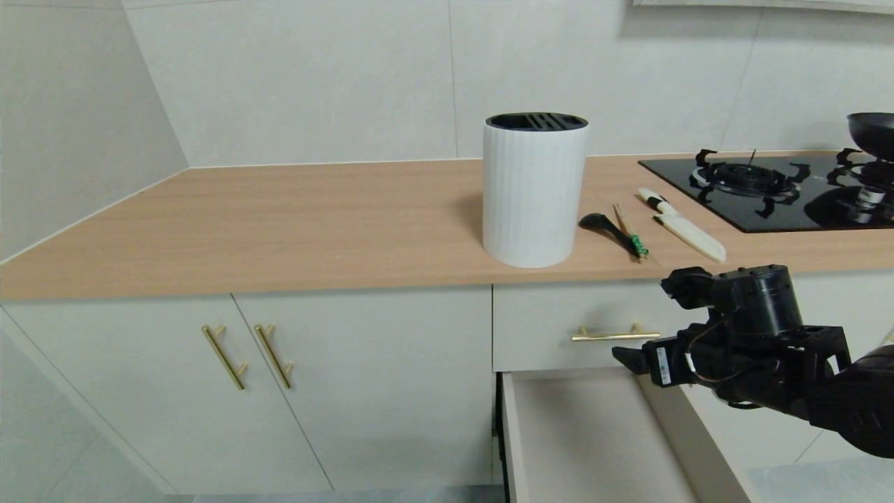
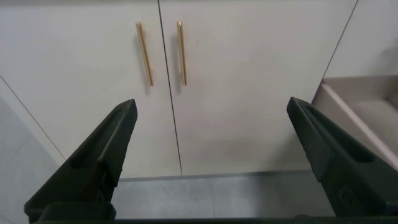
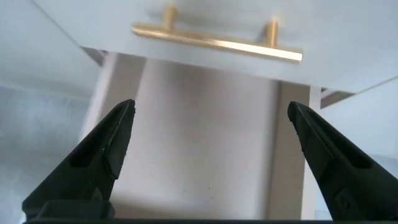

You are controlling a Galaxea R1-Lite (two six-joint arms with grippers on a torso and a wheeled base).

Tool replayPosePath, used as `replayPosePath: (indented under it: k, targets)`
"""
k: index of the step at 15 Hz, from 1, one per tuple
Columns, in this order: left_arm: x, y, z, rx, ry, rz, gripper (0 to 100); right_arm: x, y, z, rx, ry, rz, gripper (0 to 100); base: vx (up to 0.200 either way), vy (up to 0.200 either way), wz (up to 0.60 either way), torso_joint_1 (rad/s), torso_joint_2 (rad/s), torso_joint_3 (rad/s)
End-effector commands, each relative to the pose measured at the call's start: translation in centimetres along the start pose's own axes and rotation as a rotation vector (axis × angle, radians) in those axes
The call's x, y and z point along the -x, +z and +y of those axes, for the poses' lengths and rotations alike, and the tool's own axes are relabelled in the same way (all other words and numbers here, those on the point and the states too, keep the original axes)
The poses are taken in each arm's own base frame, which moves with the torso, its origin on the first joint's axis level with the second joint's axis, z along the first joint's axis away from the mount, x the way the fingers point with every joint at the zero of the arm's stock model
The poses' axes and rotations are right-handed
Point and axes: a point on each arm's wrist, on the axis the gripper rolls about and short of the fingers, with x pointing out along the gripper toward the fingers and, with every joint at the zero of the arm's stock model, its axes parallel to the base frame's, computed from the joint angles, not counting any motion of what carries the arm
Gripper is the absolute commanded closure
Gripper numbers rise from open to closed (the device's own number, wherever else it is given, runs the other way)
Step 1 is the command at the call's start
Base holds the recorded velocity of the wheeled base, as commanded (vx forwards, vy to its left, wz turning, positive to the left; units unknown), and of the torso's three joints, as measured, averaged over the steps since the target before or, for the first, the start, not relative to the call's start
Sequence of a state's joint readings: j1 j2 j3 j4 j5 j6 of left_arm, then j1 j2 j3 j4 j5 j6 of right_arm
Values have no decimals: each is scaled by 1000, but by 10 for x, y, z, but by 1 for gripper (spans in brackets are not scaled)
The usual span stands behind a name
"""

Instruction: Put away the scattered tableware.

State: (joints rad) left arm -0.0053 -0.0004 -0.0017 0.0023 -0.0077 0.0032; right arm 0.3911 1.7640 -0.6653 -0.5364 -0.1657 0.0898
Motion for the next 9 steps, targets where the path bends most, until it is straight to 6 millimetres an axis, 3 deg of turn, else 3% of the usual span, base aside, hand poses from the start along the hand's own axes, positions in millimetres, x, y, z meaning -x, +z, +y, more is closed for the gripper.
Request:
replayPosePath:
  k: [1, 9]
  targets:
    - [0, 0, 0, 0, -1, 0, 0, -1, 0, 0, 0, 0, 2, 0, 0, 0, 0, 198, -481, -295]
    - [0, 0, 0, 0, -1, 0, 0, -7, -1, 1, -2, 0, -10, 0, 0, 0, 0, 192, -455, -257]
